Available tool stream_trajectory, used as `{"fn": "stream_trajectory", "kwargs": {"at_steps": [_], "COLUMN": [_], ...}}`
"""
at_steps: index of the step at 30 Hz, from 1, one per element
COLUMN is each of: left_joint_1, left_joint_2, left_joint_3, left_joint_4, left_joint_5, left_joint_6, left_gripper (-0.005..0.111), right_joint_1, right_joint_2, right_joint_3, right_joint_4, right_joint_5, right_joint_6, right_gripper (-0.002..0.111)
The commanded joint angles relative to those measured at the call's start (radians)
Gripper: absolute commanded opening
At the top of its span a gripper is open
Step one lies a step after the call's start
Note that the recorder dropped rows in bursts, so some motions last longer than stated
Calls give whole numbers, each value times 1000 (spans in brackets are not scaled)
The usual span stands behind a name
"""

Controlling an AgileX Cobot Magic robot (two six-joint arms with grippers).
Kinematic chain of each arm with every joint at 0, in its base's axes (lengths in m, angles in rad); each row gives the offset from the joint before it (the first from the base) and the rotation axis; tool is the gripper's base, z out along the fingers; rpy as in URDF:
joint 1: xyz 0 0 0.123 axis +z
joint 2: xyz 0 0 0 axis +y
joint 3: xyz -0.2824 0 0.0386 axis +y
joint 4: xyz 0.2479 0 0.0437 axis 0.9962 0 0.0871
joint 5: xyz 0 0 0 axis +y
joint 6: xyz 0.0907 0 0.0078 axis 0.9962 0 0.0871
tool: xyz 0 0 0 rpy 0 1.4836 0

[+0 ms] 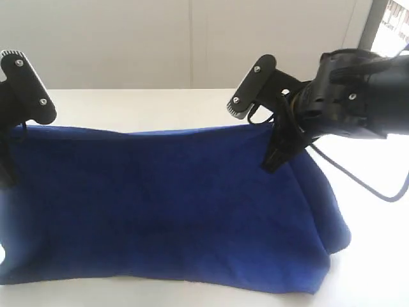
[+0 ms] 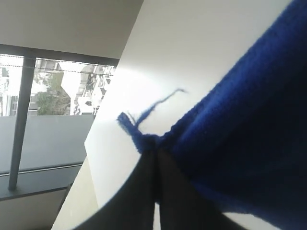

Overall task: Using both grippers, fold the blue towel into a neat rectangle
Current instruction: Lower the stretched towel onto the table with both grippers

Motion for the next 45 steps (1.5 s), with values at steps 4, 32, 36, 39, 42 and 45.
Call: {"fn": "stream_trajectory", "kwargs": {"at_steps": [4, 32, 36, 39, 42, 45], "left_joint_1": [206, 23, -6, -12, -12, -15], "left_joint_2": [175, 254, 317, 353, 372, 407], "left_joint_3": [-11, -70, -64, -64, -64, -64], "left_joint_4": [299, -113, -113, -115, -107, -89], "left_joint_5": [-105, -734, -697, -729, -872, -908], "left_joint_6": [-266, -415, -446, -506, -534, -534], "left_gripper": [43, 104, 72, 18, 0, 0], "right_joint_1": [-10, -10, -10, -10, -10, -10], "right_joint_2": [121, 108, 106, 95, 95, 95], "right_joint_3": [0, 0, 0, 0, 0, 0], "right_joint_4": [-353, -318, -247, -217, -216, -216], "right_joint_5": [-12, 76, 99, 95, 89, 75], "right_joint_6": [287, 464, 406, 381, 381, 381], "right_gripper": [56, 75, 75, 75, 75, 75]}}
